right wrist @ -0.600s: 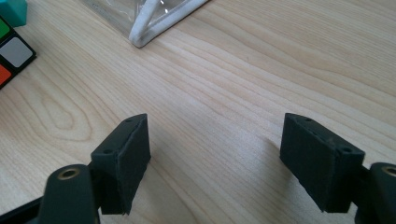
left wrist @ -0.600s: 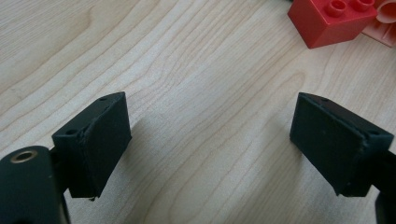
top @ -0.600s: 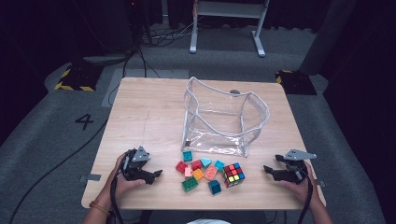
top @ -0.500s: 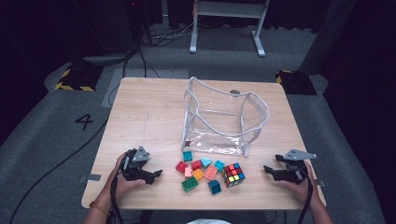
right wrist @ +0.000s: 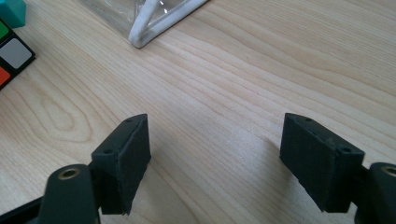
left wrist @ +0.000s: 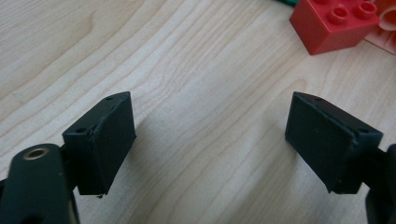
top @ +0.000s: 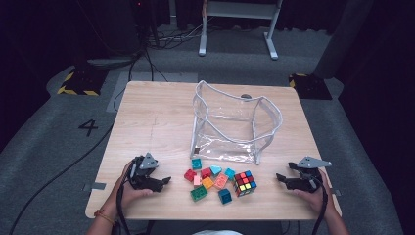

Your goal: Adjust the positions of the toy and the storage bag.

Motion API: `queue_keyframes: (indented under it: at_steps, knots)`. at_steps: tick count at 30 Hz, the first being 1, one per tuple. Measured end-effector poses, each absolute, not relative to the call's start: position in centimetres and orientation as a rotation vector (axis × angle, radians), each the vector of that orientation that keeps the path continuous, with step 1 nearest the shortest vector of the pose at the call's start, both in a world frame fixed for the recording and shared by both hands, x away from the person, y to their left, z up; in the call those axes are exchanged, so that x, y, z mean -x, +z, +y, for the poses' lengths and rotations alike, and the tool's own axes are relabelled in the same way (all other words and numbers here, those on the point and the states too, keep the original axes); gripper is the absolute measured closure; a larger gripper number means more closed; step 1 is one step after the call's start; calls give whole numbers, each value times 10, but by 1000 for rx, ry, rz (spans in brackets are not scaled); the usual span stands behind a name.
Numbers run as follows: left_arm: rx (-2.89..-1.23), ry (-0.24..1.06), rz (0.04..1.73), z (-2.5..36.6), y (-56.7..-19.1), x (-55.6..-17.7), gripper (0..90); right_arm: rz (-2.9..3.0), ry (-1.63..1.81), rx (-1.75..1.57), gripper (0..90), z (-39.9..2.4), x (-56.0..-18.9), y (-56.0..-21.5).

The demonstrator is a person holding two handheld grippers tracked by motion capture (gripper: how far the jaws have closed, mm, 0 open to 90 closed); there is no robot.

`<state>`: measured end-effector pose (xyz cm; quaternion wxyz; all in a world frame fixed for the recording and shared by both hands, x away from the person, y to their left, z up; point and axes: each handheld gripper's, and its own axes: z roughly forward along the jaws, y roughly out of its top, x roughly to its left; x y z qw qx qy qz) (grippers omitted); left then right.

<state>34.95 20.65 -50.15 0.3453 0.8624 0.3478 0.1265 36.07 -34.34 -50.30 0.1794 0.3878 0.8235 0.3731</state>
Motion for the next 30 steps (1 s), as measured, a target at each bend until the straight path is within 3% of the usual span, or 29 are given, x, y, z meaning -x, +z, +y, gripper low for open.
queue_keyframes:
  at_steps: [5,14,21,26,30]
  knots:
    - [-2213,302,891,202,-498,-356,226,2320,1064,-1072,261,-339,-363,-501]
    - [-2153,340,802,175,-473,-382,293,2283,1198,-911,283,-308,-373,-463]
    - [-2131,358,724,149,-460,-401,381,2288,1218,-833,356,-280,-386,-451]
    - [-2118,359,668,126,-451,-412,496,2301,1190,-829,520,-269,-398,-453]
    - [-2119,394,642,114,-447,-417,639,2286,1171,-831,658,-262,-402,-454]
